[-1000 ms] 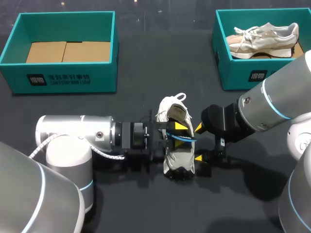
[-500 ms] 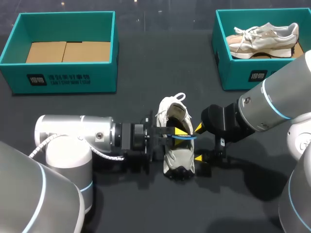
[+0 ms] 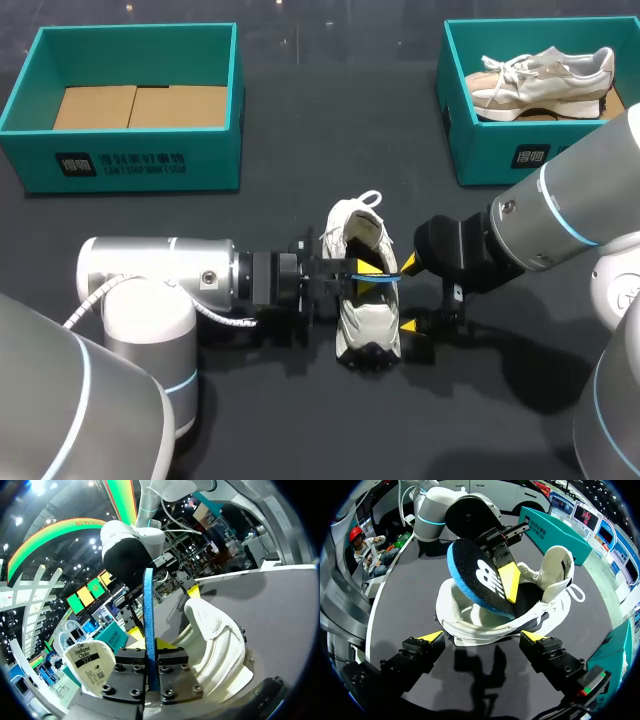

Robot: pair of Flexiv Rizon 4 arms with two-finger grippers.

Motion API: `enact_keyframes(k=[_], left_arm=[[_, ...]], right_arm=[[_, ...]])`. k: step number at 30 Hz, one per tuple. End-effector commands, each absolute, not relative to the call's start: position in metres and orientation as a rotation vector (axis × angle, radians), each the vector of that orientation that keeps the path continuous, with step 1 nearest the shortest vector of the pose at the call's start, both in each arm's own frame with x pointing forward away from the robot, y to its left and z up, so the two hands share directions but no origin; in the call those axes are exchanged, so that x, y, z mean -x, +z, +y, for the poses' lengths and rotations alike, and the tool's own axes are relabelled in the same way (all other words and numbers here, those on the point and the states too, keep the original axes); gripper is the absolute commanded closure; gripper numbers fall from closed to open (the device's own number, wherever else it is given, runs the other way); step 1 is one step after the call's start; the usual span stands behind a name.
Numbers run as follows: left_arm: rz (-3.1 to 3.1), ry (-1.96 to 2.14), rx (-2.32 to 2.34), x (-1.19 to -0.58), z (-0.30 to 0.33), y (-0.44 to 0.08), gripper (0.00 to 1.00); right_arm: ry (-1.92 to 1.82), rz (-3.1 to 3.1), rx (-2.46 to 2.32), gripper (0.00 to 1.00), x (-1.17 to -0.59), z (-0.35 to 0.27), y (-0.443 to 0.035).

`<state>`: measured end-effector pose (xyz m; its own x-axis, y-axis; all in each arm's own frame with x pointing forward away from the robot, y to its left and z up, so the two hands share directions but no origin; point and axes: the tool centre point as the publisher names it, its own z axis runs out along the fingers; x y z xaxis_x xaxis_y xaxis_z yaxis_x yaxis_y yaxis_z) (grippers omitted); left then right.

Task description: Take the shoe out of the shoebox, open the shoe tongue, remove and reinsert the insole, then place the shoe into the shoebox

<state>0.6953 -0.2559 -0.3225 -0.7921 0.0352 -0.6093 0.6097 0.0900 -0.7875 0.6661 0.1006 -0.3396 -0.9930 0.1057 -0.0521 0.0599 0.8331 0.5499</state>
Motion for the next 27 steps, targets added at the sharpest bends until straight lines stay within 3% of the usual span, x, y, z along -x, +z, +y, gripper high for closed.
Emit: enact_keyframes(k=[1,6,17,19,21,27], left_arm=[[1.930,-1.758,-0.638,-0.693,-0.255,-0.317,0.86],[1.912,-1.787,-0.647,-0.686,-0.255,-0.307,0.71],[1.885,-1.809,-0.688,-0.676,-0.260,-0.296,0.70],[1.879,-1.814,-0.697,-0.675,-0.261,-0.295,0.73],[1.870,-1.812,-0.708,-0.674,-0.261,-0.296,1.00],[1.847,-1.809,-0.737,-0.681,-0.262,-0.309,1.00]], right_arm=[[0.873,2.929,-0.135,0.00,-0.665,0.101,-0.340],[0.873,2.929,-0.135,0.00,-0.665,0.101,-0.340],[0.873,2.929,-0.135,0.00,-0.665,0.101,-0.340],[0.873,2.929,-0.135,0.00,-0.665,0.101,-0.340],[0.873,2.929,-0.135,0.00,-0.665,0.101,-0.340],[0.873,2.929,-0.135,0.00,-0.665,0.101,-0.340]])
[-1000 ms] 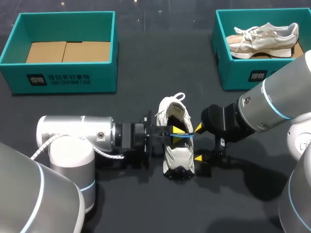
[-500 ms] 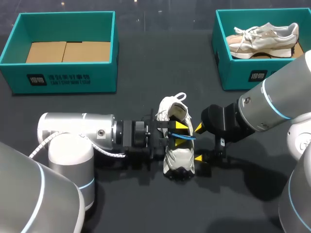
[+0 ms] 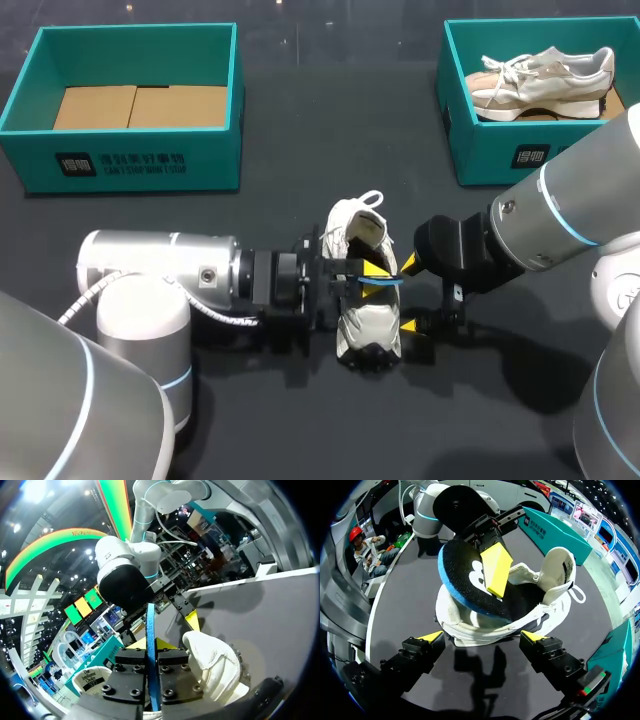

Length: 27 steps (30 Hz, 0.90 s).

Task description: Take the shoe out of the shoebox, open the shoe tongue, remove and reinsert the insole, then place the shoe into the shoebox

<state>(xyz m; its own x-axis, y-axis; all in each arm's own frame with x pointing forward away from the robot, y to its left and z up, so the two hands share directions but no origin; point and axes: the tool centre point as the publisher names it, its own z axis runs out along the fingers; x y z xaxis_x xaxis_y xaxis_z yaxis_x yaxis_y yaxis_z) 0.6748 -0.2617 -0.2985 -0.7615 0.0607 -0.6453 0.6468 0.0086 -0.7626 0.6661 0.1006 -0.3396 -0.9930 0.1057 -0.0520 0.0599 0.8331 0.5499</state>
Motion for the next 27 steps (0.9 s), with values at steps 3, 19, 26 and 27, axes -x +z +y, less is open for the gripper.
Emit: enact_keyframes(k=[3,19,26,27], left_arm=[[1.858,-1.762,-0.753,-0.688,-0.260,-0.319,1.00],[1.860,-1.796,-0.721,-0.689,-0.255,-0.310,0.56],[1.848,-1.832,-0.718,-0.678,-0.255,-0.297,0.58],[1.848,-1.834,-0.720,-0.678,-0.255,-0.296,0.58]], right_arm=[[0.873,2.929,-0.135,0.00,-0.665,0.101,-0.340],[0.873,2.929,-0.135,0.00,-0.665,0.101,-0.340],[0.873,2.929,-0.135,0.00,-0.665,0.101,-0.340],[0.873,2.929,-0.135,0.00,-0.665,0.101,-0.340]])
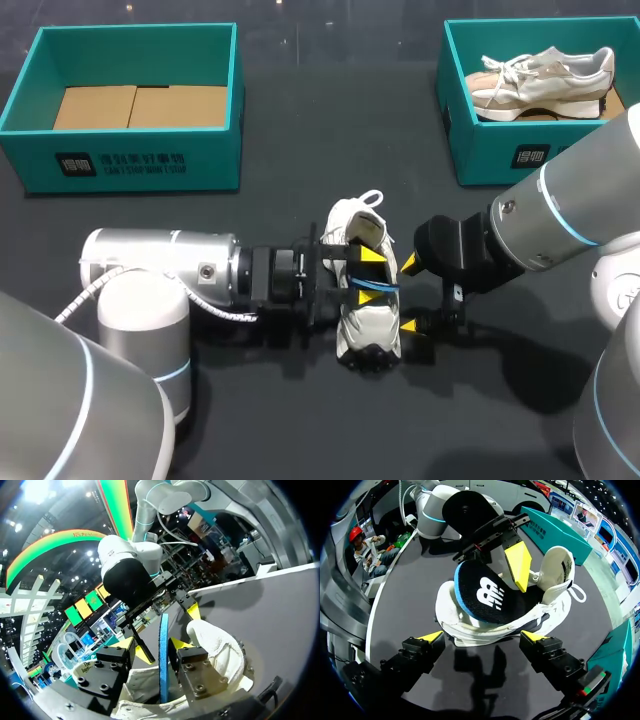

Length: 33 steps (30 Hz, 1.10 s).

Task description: Take the shoe out of the shoebox, open the shoe tongue, remove and reinsert the insole, then place the shoe into the shoebox

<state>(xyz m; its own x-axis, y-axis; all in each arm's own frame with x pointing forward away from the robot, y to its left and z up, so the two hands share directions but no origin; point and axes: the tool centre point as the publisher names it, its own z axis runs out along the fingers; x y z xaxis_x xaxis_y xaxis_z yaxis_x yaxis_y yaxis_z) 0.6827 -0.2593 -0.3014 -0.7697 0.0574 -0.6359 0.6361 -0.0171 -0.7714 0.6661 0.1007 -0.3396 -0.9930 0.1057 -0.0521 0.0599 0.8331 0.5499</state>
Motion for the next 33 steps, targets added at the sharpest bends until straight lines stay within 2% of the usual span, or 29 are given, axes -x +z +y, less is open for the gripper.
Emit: enact_keyframes(k=[1,5,6,7,8,21,27,28,30,32,33], left_arm=[[1.848,-1.837,-0.722,-0.677,-0.255,-0.295,0.60],[1.861,-1.844,-0.735,-0.672,-0.256,-0.294,0.68],[1.863,-1.844,-0.739,-0.671,-0.257,-0.295,0.76],[1.866,-1.843,-0.745,-0.671,-0.257,-0.295,0.93],[1.871,-1.838,-0.750,-0.671,-0.258,-0.297,1.00],[1.950,-1.688,-0.747,-0.695,-0.260,-0.331,1.00],[1.965,-1.741,-0.719,-0.692,-0.255,-0.323,1.00],[1.962,-1.747,-0.719,-0.691,-0.255,-0.320,0.95],[1.955,-1.769,-0.719,-0.689,-0.255,-0.314,0.71],[1.949,-1.784,-0.721,-0.686,-0.255,-0.311,0.59],[1.949,-1.793,-0.722,-0.685,-0.255,-0.309,0.58]], right_arm=[[0.873,2.929,-0.135,0.00,-0.665,0.101,-0.340],[0.873,2.929,-0.135,0.00,-0.665,0.101,-0.340],[0.873,2.929,-0.135,0.00,-0.665,0.101,-0.340],[0.873,2.929,-0.135,0.00,-0.665,0.101,-0.340],[0.873,2.929,-0.135,0.00,-0.665,0.101,-0.340],[0.873,2.929,-0.135,0.00,-0.665,0.101,-0.340],[0.873,2.929,-0.135,0.00,-0.665,0.101,-0.340],[0.873,2.929,-0.135,0.00,-0.665,0.101,-0.340],[0.873,2.929,-0.135,0.00,-0.665,0.101,-0.340],[0.873,2.929,-0.135,0.00,-0.665,0.101,-0.340],[0.873,2.929,-0.135,0.00,-0.665,0.101,-0.340]])
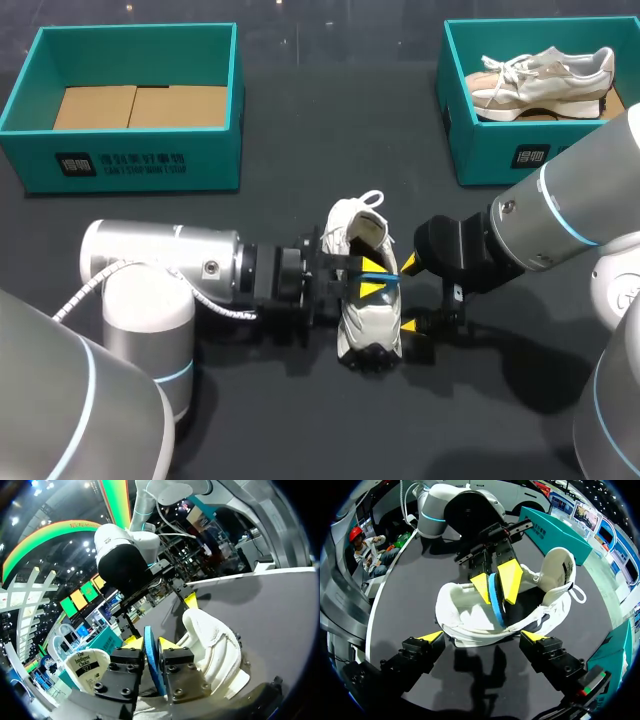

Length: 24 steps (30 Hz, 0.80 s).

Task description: Take the shoe out of the shoebox, open the shoe tongue, remove and reinsert the insole, then place the shoe into the shoebox

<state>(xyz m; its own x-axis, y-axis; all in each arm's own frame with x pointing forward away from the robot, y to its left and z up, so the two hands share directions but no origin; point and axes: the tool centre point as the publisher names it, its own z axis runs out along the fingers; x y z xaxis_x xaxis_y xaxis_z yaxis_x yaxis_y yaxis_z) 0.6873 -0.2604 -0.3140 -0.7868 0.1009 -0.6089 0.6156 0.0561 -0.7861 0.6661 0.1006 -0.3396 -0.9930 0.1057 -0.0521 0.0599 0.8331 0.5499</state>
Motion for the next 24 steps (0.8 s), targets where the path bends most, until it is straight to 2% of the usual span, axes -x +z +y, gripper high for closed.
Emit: enact_keyframes(k=[1,4,8,10,11,12,13,24], left_arm=[[1.948,-1.796,-0.723,-0.684,-0.256,-0.308,0.57],[1.948,-1.809,-0.733,-0.681,-0.257,-0.306,0.59],[1.948,-1.822,-0.747,-0.677,-0.257,-0.304,0.72],[1.948,-1.825,-0.757,-0.675,-0.258,-0.303,0.79],[1.948,-1.826,-0.760,-0.674,-0.258,-0.303,0.85],[1.948,-1.825,-0.765,-0.674,-0.258,-0.303,0.97],[1.949,-1.824,-0.771,-0.674,-0.258,-0.303,1.00],[2.015,-1.754,-0.761,-0.684,-0.257,-0.328,1.00]], right_arm=[[0.873,2.929,-0.135,0.00,-0.665,0.101,-0.340],[0.873,2.929,-0.135,0.00,-0.665,0.101,-0.340],[0.873,2.929,-0.135,0.00,-0.665,0.101,-0.340],[0.873,2.929,-0.135,0.00,-0.665,0.101,-0.340],[0.873,2.929,-0.135,0.00,-0.665,0.101,-0.340],[0.873,2.929,-0.135,0.00,-0.665,0.101,-0.340],[0.873,2.929,-0.135,0.00,-0.665,0.101,-0.340],[0.873,2.929,-0.135,0.00,-0.665,0.101,-0.340]])
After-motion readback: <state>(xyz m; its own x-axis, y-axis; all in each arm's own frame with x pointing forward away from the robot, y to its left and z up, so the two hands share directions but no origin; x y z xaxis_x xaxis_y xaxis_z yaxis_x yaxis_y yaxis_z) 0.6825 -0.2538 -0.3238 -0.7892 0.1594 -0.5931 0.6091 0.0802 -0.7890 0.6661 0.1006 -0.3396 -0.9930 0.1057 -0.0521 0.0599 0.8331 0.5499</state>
